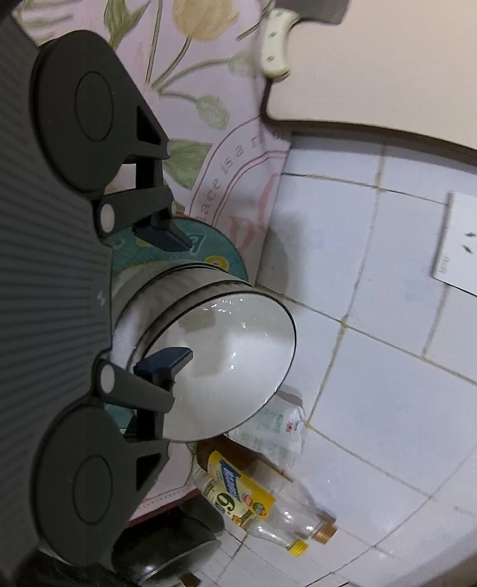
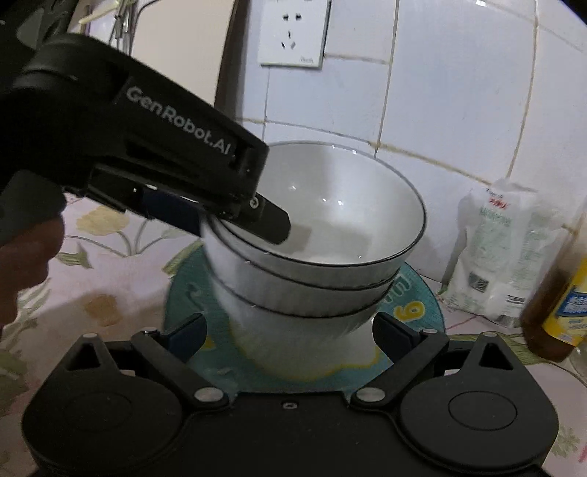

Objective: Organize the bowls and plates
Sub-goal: 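Open the left gripper and pull back from the bowls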

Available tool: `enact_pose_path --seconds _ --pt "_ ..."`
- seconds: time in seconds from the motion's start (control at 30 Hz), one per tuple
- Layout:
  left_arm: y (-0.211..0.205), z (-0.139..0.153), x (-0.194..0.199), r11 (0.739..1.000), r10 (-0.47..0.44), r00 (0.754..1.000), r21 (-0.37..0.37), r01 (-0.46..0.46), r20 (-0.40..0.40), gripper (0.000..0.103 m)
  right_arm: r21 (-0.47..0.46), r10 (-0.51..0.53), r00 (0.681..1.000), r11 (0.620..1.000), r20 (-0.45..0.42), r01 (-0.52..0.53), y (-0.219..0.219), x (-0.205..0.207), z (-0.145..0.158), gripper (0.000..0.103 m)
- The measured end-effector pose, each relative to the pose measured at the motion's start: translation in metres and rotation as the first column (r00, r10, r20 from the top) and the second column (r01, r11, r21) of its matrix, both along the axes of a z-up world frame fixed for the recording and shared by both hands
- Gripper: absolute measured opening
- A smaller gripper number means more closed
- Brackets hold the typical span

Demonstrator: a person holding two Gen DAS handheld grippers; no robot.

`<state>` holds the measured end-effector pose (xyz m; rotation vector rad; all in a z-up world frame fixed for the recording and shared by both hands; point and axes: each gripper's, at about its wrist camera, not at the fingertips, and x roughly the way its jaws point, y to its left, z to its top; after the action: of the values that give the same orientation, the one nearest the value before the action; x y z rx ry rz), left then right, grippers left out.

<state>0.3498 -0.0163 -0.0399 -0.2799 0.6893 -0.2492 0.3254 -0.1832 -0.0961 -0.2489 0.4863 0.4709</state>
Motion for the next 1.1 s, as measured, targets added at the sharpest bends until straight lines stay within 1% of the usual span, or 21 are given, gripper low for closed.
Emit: enact_pose_path --seconds 0.13,0.23,0.33,0.43,0.57,0.7,0.87,0.97,1.03,1.1 --pt "0.004 0.013 -0.029 1.0 -0.005 0.999 0.016 0.004 0.048 0.06 0.054 -0.014 1.0 0.998 0.005 0.014 -0.009 -0.029 0.011 0.098" --pt "0.009 0.021 -0.056 0.999 0.015 0.995 0.034 -0.018 0.098 0.061 0.108 -0.087 0.993 0.991 0.078 0.078 -0.014 -0.059 0.014 0.098" --pt "0.013 0.026 -0.082 0.998 0.021 0.992 0.052 -0.028 0.124 0.062 0.166 -0.128 0.987 0.98 0.102 0.11 -0.017 -0.087 0.017 0.098" --pt "0.017 0.033 -0.108 0.998 0.019 0.991 0.064 -0.027 0.132 0.063 0.179 -0.145 0.982 0.976 0.117 0.123 -0.024 -0.11 0.023 0.098" --pt "0.017 0.042 -0.145 0.994 0.0 0.986 0.112 -0.019 0.168 0.065 0.201 -0.132 0.984 0.974 0.118 0.106 -0.034 -0.137 0.033 0.098" --pt "0.017 0.047 -0.178 0.99 -0.009 0.982 0.142 -0.018 0.19 0.067 0.212 -0.186 0.975 0.964 0.121 0.158 -0.043 -0.157 0.041 0.098" --pt "0.019 0.052 -0.212 0.987 -0.007 0.977 0.158 -0.027 0.214 0.071 0.223 -0.238 0.964 0.952 0.119 0.208 -0.052 -0.188 0.053 0.098" --pt "0.02 0.053 -0.227 0.987 0.004 0.977 0.155 -0.038 0.213 0.072 0.224 -0.272 0.955 0.944 0.118 0.241 -0.055 -0.204 0.06 0.098" --pt "0.018 0.053 -0.234 0.985 0.017 0.976 0.164 -0.054 0.219 0.072 0.243 -0.3 0.947 0.933 0.113 0.266 -0.06 -0.214 0.064 0.099" --pt "0.019 0.052 -0.241 0.986 0.023 0.975 0.159 -0.059 0.22 0.073 0.267 -0.32 0.942 0.921 0.099 0.285 -0.065 -0.222 0.067 0.099"
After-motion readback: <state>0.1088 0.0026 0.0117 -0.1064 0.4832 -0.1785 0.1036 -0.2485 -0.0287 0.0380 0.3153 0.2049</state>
